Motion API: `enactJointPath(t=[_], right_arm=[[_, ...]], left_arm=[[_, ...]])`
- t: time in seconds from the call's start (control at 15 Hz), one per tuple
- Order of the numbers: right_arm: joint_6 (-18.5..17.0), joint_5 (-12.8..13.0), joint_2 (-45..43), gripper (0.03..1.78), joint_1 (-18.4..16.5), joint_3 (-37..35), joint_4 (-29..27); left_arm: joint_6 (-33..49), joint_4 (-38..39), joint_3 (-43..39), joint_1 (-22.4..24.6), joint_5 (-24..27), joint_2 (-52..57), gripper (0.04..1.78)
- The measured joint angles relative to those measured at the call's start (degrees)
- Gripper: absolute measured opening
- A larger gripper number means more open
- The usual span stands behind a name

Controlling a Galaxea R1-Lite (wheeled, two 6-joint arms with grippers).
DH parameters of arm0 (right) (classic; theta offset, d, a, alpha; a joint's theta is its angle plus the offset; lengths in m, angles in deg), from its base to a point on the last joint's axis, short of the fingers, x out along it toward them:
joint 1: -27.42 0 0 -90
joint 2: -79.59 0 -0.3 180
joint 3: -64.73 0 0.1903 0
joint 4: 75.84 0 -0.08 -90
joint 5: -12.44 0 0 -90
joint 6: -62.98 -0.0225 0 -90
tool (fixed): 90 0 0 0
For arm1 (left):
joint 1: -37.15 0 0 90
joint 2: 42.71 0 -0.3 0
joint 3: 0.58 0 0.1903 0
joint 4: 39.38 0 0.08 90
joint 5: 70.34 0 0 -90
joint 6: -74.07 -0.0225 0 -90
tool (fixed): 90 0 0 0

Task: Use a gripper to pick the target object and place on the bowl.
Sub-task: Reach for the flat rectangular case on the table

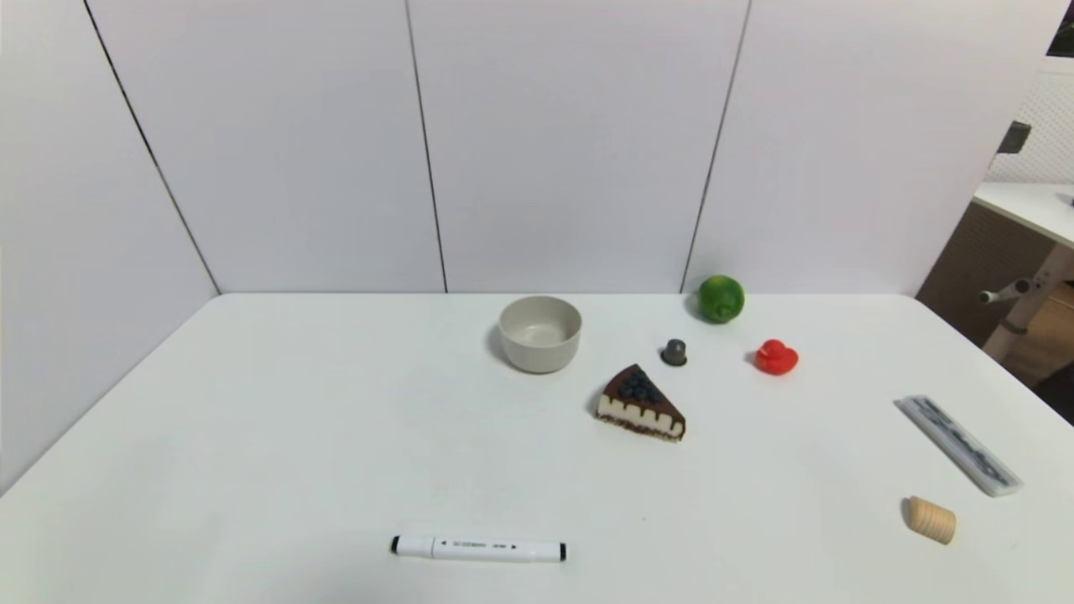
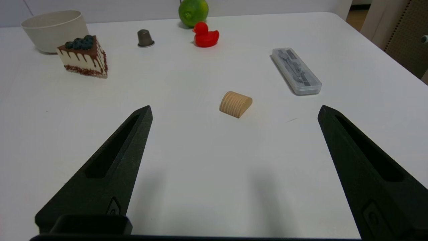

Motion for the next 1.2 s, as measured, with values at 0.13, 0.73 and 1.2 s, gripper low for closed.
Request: enactJointPath(t=[0.13,0.73,1.2], right_arm=[[-0.02,0.01,0.00,1.71,0.04,0.00,0.02],[1.39,-2.93,9.30,1.71,-0.26,10.06,-1.23],[0.94,-3.46,37.53,1.71,-0.62,43.87,-6.83]], left_arm=[[-0.04,0.00,0.00,0.00,0.01,0.00,1.69],[-0.06,0.00,0.00,0.00,0.00,0.00,1.69],[-0.02,0.00,0.02,0.00,0.00,0.00,1.69]])
